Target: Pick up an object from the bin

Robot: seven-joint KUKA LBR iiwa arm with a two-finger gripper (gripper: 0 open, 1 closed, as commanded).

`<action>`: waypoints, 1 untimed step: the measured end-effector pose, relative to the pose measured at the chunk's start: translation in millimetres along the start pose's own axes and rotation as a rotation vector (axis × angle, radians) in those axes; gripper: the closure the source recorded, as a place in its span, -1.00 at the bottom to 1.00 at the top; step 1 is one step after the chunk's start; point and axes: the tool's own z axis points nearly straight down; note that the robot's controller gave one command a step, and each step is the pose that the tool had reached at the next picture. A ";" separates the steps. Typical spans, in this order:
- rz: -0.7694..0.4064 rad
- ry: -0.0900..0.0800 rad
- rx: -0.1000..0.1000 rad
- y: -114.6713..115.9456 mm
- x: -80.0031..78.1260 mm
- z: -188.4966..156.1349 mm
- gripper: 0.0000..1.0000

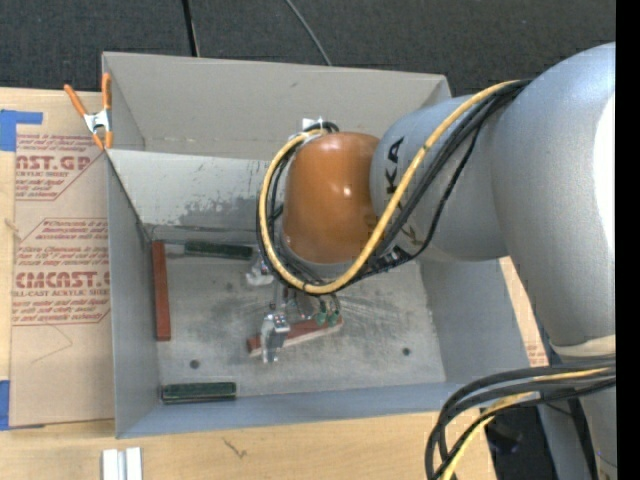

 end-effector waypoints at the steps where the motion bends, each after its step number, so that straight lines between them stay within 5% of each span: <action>1: -0.005 -0.001 0.000 -0.7 -0.1 0.7 -1.00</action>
Offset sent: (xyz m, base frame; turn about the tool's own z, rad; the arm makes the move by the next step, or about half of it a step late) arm 0.0585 -0.0126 -0.0542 -0.1106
